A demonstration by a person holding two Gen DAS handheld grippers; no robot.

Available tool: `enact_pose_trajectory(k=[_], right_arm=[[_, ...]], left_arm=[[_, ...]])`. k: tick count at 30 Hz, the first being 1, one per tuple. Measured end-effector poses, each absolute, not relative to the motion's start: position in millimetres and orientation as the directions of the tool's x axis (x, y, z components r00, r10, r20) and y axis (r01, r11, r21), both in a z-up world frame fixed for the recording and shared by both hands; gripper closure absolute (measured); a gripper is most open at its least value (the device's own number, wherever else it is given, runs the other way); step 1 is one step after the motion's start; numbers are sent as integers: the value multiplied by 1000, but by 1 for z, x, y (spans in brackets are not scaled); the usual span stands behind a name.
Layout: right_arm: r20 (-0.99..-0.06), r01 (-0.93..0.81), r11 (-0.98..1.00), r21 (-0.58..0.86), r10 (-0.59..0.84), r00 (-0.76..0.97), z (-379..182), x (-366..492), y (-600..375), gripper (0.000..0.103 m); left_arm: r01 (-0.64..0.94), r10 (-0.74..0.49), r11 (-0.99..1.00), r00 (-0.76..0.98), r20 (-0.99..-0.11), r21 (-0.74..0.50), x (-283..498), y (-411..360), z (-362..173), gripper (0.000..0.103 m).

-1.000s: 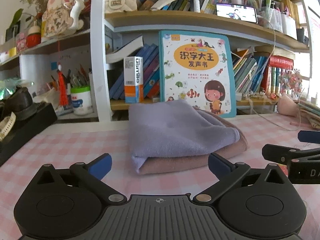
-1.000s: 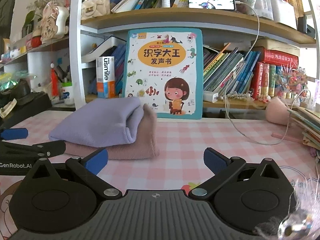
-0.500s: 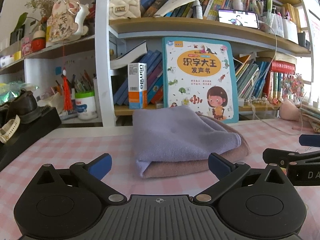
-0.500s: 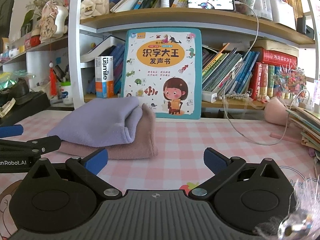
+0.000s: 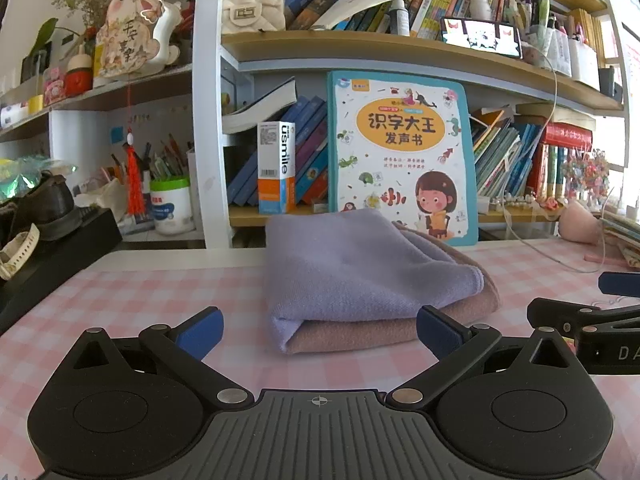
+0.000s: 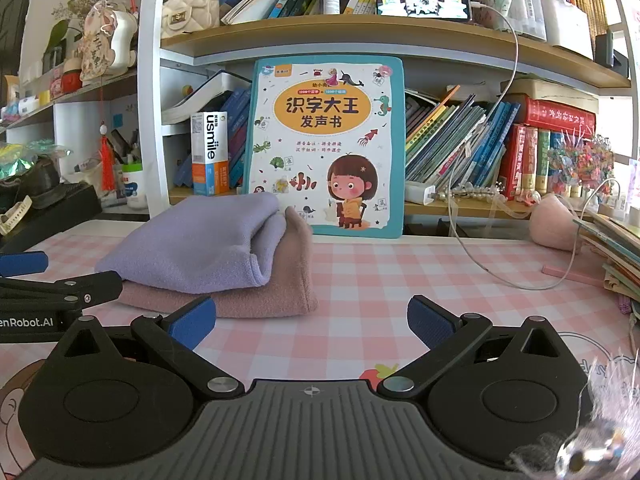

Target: Fold clothes

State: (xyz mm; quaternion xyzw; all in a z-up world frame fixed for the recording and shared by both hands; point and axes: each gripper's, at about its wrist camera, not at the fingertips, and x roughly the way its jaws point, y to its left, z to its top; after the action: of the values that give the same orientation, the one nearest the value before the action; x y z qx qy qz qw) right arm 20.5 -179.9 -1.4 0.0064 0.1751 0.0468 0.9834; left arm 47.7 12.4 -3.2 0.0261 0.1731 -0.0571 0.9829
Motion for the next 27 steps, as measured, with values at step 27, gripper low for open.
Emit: enact_pose_trajectory(k=[27], right_arm=[[-346,-91,996,27,94,934,-2,22,-180,0]], left_arm=[[119,-103,993,932,-348,25,48,13,-3,0]])
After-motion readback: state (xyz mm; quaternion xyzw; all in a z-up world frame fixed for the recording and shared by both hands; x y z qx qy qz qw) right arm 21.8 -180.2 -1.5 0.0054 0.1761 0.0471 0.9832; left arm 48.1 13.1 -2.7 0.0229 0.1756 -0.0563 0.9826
